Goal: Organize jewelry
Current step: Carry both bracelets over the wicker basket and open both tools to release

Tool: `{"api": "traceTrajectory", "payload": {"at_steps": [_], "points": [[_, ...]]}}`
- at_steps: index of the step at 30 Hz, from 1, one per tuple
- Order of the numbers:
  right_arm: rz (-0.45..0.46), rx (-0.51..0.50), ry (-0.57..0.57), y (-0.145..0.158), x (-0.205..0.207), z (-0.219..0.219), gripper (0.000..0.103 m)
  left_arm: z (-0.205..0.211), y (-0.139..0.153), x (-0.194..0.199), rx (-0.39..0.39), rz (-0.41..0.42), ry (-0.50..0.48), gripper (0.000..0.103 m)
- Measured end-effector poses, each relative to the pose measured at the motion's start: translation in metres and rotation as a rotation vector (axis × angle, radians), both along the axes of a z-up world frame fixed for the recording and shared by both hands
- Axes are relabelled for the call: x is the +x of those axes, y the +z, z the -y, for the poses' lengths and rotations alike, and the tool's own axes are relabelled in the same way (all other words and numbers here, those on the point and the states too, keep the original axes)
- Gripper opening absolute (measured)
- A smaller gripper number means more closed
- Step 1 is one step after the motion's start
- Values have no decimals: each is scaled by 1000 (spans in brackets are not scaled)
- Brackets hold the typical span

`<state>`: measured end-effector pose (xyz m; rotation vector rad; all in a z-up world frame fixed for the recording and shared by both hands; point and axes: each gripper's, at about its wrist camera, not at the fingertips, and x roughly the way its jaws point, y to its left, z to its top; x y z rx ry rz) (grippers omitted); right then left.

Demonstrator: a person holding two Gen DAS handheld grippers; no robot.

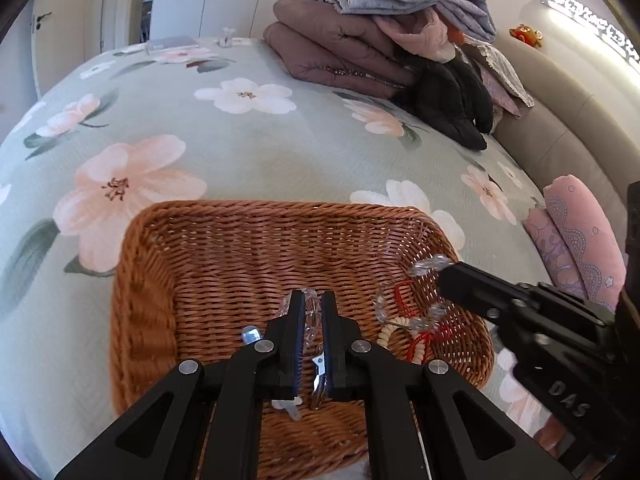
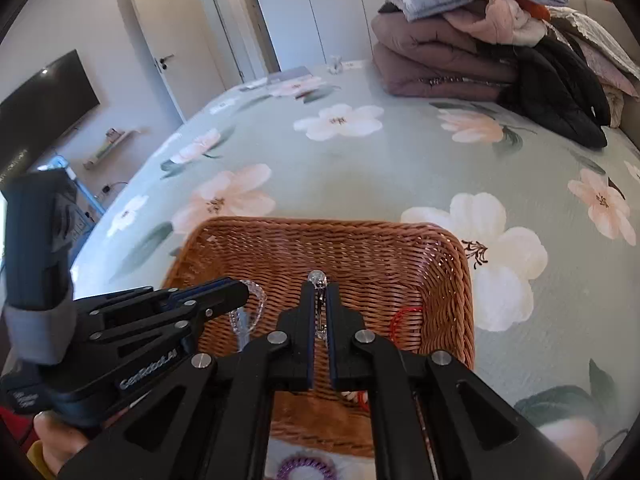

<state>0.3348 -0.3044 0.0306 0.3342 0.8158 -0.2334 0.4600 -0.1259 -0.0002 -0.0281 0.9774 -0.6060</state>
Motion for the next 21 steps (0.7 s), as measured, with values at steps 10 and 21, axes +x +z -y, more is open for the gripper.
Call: {"api": "traceTrajectory", "payload": {"at_steps": [10, 21], "points": [[-81, 68, 16, -38, 18, 10, 17, 4, -12, 5, 38, 3, 23, 52], [-35, 63, 41, -15, -35, 9, 36, -34, 27, -54, 40, 73, -32, 61]]}}
